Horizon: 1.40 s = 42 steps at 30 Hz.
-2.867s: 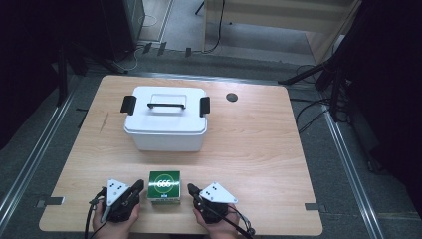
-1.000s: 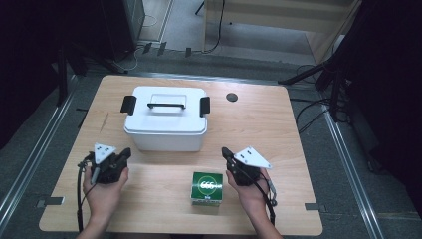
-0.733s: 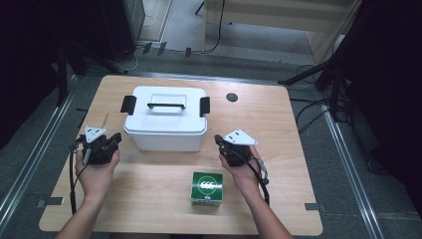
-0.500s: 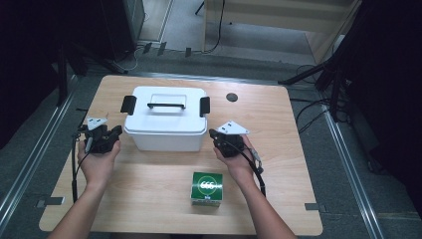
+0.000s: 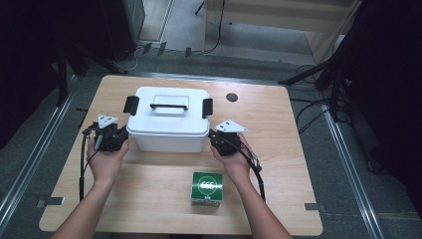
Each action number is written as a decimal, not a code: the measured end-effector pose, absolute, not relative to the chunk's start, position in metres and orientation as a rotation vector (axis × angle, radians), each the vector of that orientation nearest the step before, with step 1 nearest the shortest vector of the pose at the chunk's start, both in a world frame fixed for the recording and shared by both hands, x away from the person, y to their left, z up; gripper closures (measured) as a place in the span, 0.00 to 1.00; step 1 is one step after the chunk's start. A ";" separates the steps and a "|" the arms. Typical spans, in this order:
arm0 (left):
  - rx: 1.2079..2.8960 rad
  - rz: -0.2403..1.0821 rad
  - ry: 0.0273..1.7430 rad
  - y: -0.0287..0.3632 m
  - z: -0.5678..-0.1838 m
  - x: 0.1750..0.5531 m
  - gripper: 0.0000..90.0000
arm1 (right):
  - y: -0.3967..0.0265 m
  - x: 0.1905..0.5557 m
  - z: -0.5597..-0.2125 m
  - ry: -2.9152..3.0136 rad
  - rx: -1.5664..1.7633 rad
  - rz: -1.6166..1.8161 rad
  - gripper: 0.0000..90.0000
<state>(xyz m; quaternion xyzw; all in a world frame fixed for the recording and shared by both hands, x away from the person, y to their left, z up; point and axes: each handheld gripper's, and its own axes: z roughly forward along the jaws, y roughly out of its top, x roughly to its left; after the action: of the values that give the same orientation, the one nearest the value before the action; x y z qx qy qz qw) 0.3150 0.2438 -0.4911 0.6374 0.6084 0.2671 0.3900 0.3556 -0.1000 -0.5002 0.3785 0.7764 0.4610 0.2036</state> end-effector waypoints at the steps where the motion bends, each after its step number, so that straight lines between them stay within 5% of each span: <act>1: 1.620 0.679 1.546 0.244 -0.491 0.315 1.00 | -0.100 0.356 -0.500 2.166 1.056 1.286 1.00; 26: 1.604 0.663 1.531 0.213 -0.491 0.276 1.00 | -0.136 0.331 -0.510 2.183 1.057 1.270 1.00; 27: 1.583 0.702 1.545 0.218 -0.490 0.270 0.88 | -0.140 0.328 -0.512 2.162 1.063 1.265 0.98; 32: 1.580 0.719 1.526 0.240 -0.494 0.250 0.61 | -0.165 0.317 -0.512 2.116 1.088 1.279 0.90; 36: 1.595 0.723 1.535 0.255 -0.504 0.233 0.28 | -0.190 0.304 -0.514 2.042 1.137 1.329 0.73; 40: 1.566 0.731 1.534 0.271 -0.521 0.212 0.11 | -0.210 0.286 -0.519 2.033 1.159 1.306 0.69; 42: 1.569 0.740 1.539 0.278 -0.531 0.203 0.06 | -0.218 0.276 -0.519 2.030 1.169 1.292 0.58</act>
<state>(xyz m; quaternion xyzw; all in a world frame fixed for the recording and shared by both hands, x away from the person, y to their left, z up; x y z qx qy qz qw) 0.2028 0.2781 -0.5313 0.6203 0.6083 0.2924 0.3997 0.2755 -0.2180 -0.5194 0.4251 0.7384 0.4698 0.2310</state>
